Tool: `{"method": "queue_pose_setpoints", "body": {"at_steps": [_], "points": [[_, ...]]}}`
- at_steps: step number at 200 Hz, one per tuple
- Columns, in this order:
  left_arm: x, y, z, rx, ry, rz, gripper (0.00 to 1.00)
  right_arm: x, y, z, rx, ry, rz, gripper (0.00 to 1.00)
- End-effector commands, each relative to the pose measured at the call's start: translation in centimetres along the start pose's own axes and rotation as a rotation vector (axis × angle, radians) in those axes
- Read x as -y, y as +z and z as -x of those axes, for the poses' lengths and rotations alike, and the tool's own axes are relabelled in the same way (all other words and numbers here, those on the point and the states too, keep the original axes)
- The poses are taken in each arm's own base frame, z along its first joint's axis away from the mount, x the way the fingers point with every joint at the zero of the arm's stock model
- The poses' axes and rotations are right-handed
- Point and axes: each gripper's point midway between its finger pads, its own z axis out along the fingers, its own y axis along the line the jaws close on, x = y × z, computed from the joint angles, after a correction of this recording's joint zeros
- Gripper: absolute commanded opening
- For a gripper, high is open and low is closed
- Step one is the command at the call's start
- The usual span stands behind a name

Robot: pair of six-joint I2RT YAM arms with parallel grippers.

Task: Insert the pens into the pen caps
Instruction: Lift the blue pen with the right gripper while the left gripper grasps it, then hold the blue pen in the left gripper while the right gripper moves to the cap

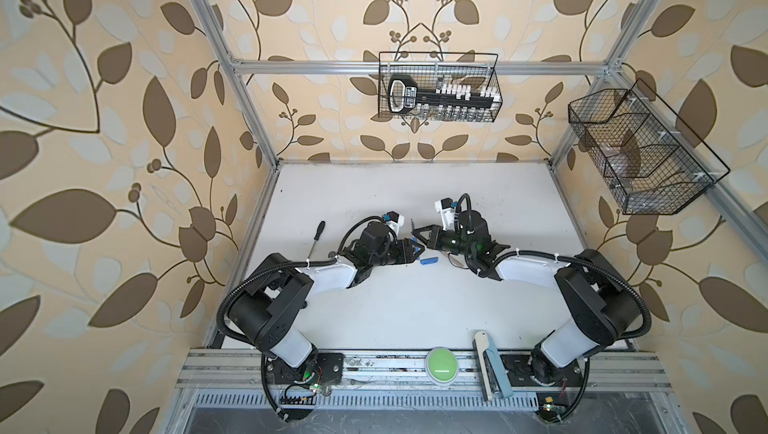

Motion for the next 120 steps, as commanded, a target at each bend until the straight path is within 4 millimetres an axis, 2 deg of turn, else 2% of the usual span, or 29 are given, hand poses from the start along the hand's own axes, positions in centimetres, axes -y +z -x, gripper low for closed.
{"method": "queue_pose_setpoints", "body": {"at_steps": [1,44,92,120], "points": [[1.8,0.0,1.8,0.043,0.041,-0.051,0.41,-0.6,-0.7,0.4,0.041,-0.017,0.006,0.10],[1.9,0.0,1.5,0.031,0.051,-0.056,0.21,-0.5,-1.1,0.6,0.065,-0.027,0.003,0.11],[1.6,-0.1,1.5,0.024,0.063,-0.037,0.13,-0.2,-1.6,0.5,0.077,-0.050,-0.029,0.13],[0.3,-0.2,1.2,-0.002,0.083,0.049,0.09,0.2,-2.4,0.8,0.075,-0.091,-0.093,0.34]]}}
